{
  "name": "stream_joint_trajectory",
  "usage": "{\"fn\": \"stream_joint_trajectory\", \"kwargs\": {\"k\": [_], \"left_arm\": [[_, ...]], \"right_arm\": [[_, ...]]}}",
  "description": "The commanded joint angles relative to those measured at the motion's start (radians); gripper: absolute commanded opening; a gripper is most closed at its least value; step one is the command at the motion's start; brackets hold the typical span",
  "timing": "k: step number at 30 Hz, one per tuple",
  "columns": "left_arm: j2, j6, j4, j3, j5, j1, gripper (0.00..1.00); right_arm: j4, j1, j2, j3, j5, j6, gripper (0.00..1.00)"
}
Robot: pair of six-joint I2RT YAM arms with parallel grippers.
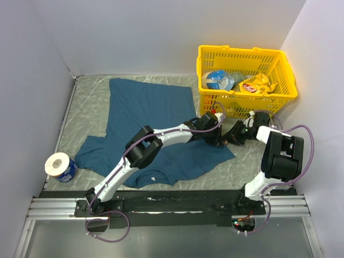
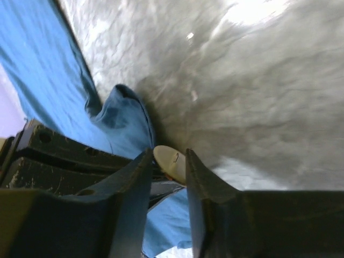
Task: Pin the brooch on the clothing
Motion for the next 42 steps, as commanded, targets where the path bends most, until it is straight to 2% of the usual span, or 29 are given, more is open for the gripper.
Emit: {"fn": "stream_joint_trajectory", "kwargs": {"k": [1,6,10,13,15,17,20,25,28,31,32,35,38,42], "left_arm": [[0.068,0.01,-0.052,-0.002,-0.049,-0.002,0.01],[0.068,0.009,-0.044,-0.015,-0.046,0.001,0.01],[0.064,0.006,-0.04,-0.025,-0.047,0.004,0.01],[0.065,0.006,-0.04,-0.025,-0.046,0.005,0.01],[0.065,0.007,-0.04,-0.03,-0.043,0.005,0.01],[0.064,0.009,-0.038,-0.035,-0.04,0.005,0.01],[0.067,0.012,-0.043,-0.035,-0.044,0.005,0.01],[0.065,0.012,-0.037,-0.044,-0.041,0.01,0.01],[0.062,0.013,-0.034,-0.048,-0.036,0.013,0.01],[0.058,0.013,-0.027,-0.058,-0.035,0.015,0.02],[0.053,0.013,-0.027,-0.062,-0.035,0.013,0.02],[0.044,0.017,-0.023,-0.071,-0.033,0.015,0.02],[0.027,0.018,-0.009,-0.087,-0.033,0.015,0.05],[-0.013,0.03,0.003,-0.091,-0.01,0.013,0.12]], "right_arm": [[-0.026,0.02,0.012,-0.028,-0.047,-0.031,0.42],[-0.027,0.023,0.001,-0.042,-0.038,-0.031,0.32],[-0.036,0.022,-0.013,-0.044,-0.031,-0.031,0.31],[-0.052,0.022,-0.039,-0.036,-0.008,-0.022,0.34],[-0.064,0.022,-0.066,-0.029,0.0,-0.022,0.39],[-0.072,0.022,-0.079,-0.018,0.006,-0.023,0.49],[-0.079,0.022,-0.088,-0.015,-0.007,-0.025,0.56],[-0.061,0.022,-0.099,-0.038,-0.015,-0.028,0.59],[-0.05,0.022,-0.088,-0.051,0.008,-0.019,0.54],[-0.05,0.022,-0.069,-0.058,0.074,-0.017,0.33],[-0.067,0.022,-0.063,-0.053,0.094,-0.017,0.2],[-0.101,0.022,-0.049,-0.035,0.152,-0.025,0.05],[-0.111,0.022,-0.077,-0.025,0.177,-0.023,0.0],[-0.156,0.022,-0.169,0.004,0.236,-0.022,0.0]]}}
